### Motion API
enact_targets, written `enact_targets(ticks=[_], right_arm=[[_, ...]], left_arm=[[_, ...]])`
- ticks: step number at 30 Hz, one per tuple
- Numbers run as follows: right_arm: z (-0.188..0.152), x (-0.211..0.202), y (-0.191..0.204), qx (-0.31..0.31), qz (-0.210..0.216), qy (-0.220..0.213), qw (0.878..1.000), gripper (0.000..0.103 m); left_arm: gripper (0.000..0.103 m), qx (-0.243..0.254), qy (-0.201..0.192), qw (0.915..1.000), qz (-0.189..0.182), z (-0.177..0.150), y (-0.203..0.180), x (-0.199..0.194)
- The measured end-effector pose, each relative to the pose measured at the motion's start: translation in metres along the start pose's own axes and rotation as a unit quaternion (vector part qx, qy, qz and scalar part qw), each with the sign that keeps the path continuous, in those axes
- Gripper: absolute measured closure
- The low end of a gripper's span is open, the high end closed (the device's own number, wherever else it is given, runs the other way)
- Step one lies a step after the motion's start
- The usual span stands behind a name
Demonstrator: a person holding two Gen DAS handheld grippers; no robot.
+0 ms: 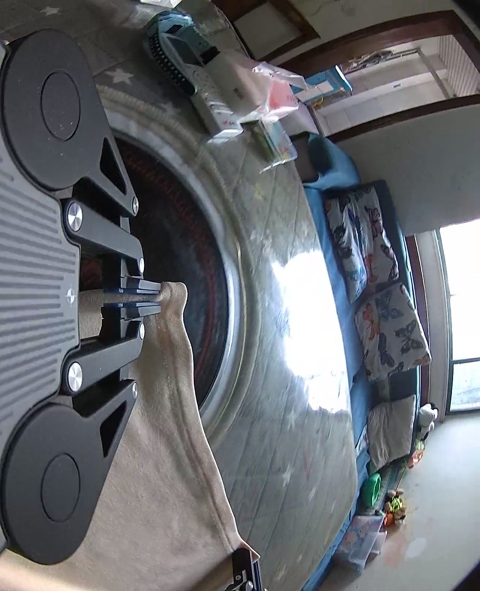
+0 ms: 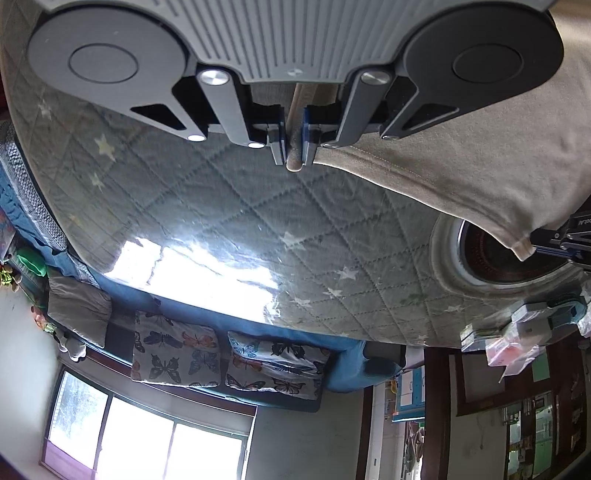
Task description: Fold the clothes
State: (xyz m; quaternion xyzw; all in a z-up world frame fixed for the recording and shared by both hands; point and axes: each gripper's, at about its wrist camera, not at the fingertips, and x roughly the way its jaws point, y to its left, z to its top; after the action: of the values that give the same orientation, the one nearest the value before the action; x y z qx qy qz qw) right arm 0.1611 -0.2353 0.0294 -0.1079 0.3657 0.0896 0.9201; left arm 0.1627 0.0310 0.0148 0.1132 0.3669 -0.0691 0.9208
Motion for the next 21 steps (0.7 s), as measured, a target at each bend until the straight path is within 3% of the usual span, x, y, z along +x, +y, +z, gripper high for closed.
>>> enact_targets(ticks=[5, 9, 14, 21], right_arm=[[0.018, 0.017, 0.005, -0.016, -0.001, 0.004, 1.000, 0.093], [0.018, -0.005, 0.008, -0.037, 0.009, -0.004, 0.999, 0.092], [0.004, -0.050, 0.034, -0.075, 0.083, 0.007, 0.994, 0.087], [-0.027, -0.096, 0.086, -0.164, 0.158, 0.027, 0.973, 0.080]], left_arm=[[0.096, -0.003, -0.001, 1.0000, -0.001, 0.002, 0.002, -0.002], [0.094, 0.005, -0.007, 0.9998, -0.016, -0.007, -0.006, -0.021], [0.093, 0.013, -0.015, 0.9992, -0.035, -0.018, -0.015, -0.044], [0.093, 0.032, -0.020, 0.9971, -0.066, -0.043, -0.035, -0.075]])
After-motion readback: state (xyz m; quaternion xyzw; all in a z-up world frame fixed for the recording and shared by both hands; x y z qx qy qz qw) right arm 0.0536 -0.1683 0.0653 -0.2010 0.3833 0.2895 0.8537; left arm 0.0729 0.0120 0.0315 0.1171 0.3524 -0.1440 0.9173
